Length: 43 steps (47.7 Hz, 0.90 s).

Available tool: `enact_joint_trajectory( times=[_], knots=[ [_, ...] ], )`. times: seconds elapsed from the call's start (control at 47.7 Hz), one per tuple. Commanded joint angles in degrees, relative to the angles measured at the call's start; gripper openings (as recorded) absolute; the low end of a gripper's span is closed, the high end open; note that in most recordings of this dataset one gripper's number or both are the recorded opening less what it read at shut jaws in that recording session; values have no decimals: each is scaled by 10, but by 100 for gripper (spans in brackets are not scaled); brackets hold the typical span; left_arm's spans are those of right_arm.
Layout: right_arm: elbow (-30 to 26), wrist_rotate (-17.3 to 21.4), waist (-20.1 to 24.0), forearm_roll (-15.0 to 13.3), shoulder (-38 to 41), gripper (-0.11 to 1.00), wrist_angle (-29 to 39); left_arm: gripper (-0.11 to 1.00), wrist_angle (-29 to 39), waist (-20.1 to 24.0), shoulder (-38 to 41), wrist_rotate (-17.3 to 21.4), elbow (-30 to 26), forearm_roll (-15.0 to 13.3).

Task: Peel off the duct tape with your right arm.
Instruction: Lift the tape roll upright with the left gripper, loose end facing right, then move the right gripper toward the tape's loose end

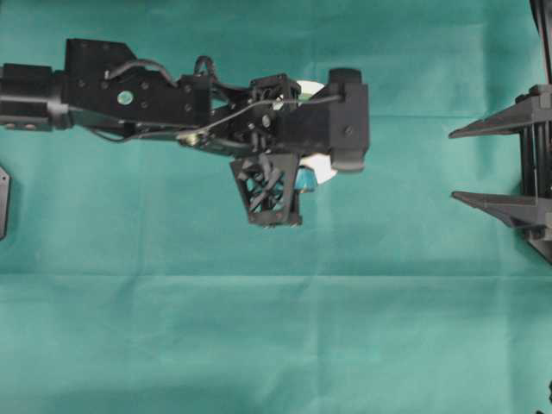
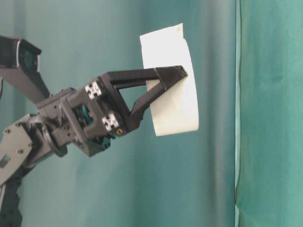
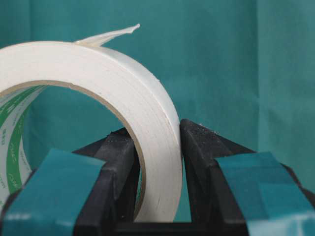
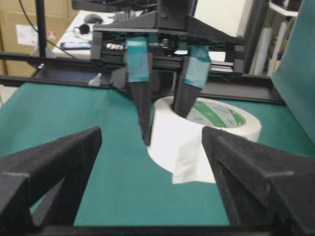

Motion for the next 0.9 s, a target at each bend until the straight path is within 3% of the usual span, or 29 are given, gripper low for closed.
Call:
enact_joint_trajectory(
  times=[0.0,0.147,0.44,0.88],
  knots=[
    [-6,1,-1,2,5,74,-2,22,27,7,1,-24,-40,1],
    [-3,1,-17,2,7,74,0,22,69,7,18,-48,-71,2],
    [-3,1,-69,11,31,74,9,22,81,1,24,-47,-110,4],
    [-48,1,-70,11,132,74,-18,22,84,1,24,-47,-112,4]
  ],
)
